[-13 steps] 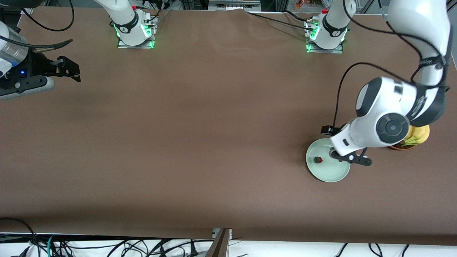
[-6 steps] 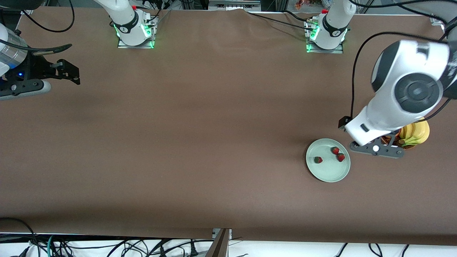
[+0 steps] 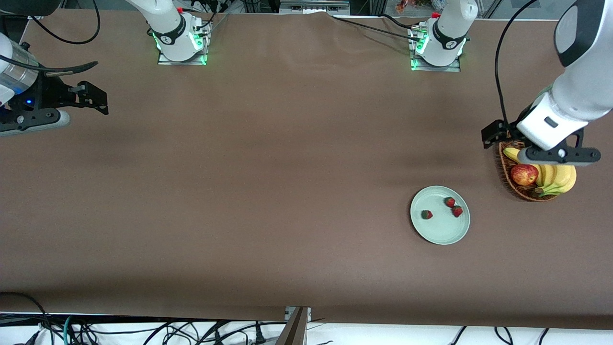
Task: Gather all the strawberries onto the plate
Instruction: 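Open the left gripper and lift it above the plate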
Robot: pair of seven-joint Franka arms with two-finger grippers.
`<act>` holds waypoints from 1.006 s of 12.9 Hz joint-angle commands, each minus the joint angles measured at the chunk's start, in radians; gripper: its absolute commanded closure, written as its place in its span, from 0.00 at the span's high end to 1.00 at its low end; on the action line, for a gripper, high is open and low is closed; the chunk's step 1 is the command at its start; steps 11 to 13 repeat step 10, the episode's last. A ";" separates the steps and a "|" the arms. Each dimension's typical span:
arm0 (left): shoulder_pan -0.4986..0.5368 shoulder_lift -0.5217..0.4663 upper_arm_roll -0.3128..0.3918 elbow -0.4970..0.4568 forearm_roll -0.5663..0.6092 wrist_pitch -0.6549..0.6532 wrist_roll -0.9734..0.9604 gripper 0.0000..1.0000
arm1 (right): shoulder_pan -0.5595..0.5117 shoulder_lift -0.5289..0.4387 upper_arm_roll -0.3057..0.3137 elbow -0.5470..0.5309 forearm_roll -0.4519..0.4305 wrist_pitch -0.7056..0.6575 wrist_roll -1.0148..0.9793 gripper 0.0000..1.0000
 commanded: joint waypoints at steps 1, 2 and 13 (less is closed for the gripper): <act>-0.005 -0.044 0.007 -0.092 -0.031 0.042 0.013 1.00 | -0.002 0.016 0.000 0.014 -0.007 -0.015 0.010 0.99; -0.003 -0.044 0.002 -0.090 -0.031 0.024 -0.001 1.00 | -0.004 0.018 0.000 0.016 -0.007 -0.007 0.010 0.99; 0.001 -0.033 0.000 -0.070 -0.043 0.027 0.001 1.00 | -0.007 0.019 -0.002 0.020 -0.006 0.025 0.010 0.99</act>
